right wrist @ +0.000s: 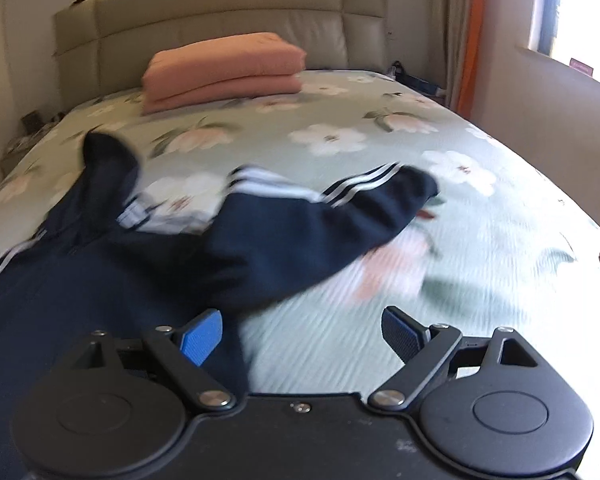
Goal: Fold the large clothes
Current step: 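Grasp the striped sleeve cuff with the right gripper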
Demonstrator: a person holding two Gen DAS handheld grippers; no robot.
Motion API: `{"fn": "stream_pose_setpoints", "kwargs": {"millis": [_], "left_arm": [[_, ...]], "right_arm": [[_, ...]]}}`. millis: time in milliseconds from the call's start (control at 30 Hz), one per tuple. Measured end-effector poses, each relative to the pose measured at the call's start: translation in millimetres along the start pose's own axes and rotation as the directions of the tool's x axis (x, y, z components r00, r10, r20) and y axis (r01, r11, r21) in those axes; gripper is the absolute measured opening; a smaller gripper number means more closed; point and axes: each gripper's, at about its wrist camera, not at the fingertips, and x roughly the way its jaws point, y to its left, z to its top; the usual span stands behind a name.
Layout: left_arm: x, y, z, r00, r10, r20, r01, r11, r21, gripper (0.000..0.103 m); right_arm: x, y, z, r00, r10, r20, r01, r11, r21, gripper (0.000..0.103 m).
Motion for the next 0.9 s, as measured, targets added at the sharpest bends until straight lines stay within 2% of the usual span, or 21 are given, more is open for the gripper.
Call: {"fn": "stream_pose_setpoints", "kwargs": {"millis": [100,233,367,467,567,700,800,833,900], "left_arm": [[7,-9,23,1.0,-0.022,0.004,0.022,0.998,-0.054,0.084],[17,-29,48,0.998,0.013,0.057,-0.009,0.997,-0.075,0.084],[29,-54,64,0.992,0.066,0.103,-0.06,0.996,-0.058,0.084],[42,-75,77,0.991,0.077,0.106,-0.074,0.997,-0.032,0.084],[52,-87,82,0.991,0.079,0.111,-0.081,0.997,0.013,0.081],[65,-95,88,0.986,0.124,0.108,-0.132,0.989,0.066,0.081],[74,-94,92,0.985,0.145,0.094,-0.153,0.985,0.075,0.081],[78,-93,94,0.985,0.152,0.087,-0.158,0.985,0.072,0.081],[84,-91,95,0.985,0.156,0.074,-0.161,0.985,0.062,0.081]], "right_arm": [[52,-49,40,1.0,-0.006,0.003,0.006,0.998,0.064,0.103],[131,-113,86,0.999,-0.007,-0.047,0.016,0.983,0.185,0.102],[206,-173,121,0.996,0.037,-0.078,-0.006,0.931,0.365,0.102],[253,-202,137,0.993,0.063,-0.097,-0.012,0.891,0.454,0.102],[288,-218,146,0.99,0.088,-0.111,-0.02,0.863,0.504,0.101],[330,-233,152,0.987,0.088,-0.131,0.004,0.815,0.579,0.101],[350,-237,154,0.986,0.089,-0.14,0.013,0.801,0.599,0.101],[354,-236,154,0.985,0.098,-0.141,0.007,0.8,0.6,0.097],[361,-232,157,0.985,0.1,-0.141,0.001,0.81,0.586,0.097]]}}
